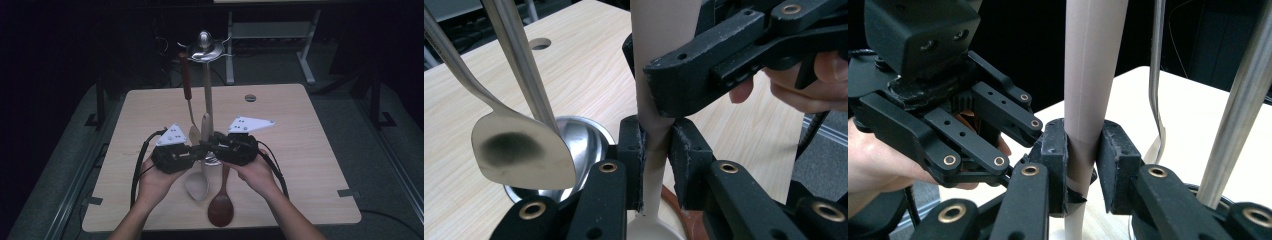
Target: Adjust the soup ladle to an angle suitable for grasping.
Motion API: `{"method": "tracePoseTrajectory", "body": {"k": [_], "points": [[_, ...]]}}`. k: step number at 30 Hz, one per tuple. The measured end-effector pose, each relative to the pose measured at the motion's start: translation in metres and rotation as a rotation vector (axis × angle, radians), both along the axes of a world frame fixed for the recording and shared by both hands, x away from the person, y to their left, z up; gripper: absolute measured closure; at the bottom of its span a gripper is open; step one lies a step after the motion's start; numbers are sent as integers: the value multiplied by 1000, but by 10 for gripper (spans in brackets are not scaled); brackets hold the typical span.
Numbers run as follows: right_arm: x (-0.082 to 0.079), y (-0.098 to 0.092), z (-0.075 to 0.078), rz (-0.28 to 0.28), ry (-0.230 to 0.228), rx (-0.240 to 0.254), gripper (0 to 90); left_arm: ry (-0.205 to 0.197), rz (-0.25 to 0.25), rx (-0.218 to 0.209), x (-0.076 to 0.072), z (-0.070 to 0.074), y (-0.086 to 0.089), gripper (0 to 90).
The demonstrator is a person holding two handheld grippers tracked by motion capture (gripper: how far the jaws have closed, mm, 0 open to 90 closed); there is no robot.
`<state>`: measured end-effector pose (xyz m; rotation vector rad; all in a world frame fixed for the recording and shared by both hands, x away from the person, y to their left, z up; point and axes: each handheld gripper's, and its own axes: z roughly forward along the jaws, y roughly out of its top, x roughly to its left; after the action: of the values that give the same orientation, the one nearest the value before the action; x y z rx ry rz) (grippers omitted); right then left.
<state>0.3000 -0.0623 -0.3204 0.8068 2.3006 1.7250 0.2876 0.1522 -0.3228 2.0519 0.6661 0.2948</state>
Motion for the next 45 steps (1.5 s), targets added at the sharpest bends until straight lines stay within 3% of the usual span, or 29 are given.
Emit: {"method": "tracePoseTrajectory", "body": {"k": [6,11,17,22,27,33,43,44,45], "points": [[0,1,0,11,-11,-10,756,8,-27,-24,1,0,3,746],[0,-3,2,35,-33,-31,759,1,-41,-27,1,-1,11,588],[4,-9,5,74,-32,-18,759,41,-64,26,4,-10,31,466],[10,-15,14,96,-44,-9,759,89,-48,43,4,-23,49,400],[18,-20,26,134,-51,4,759,113,-22,76,3,-38,70,364],[30,-25,48,184,-77,16,758,126,11,80,2,-58,90,307],[48,-26,86,256,-111,37,759,198,49,88,6,-90,106,242],[49,-26,89,259,-111,39,758,193,41,105,8,-91,107,242],[51,-26,91,262,-111,39,759,206,46,92,8,-94,106,242]]}}
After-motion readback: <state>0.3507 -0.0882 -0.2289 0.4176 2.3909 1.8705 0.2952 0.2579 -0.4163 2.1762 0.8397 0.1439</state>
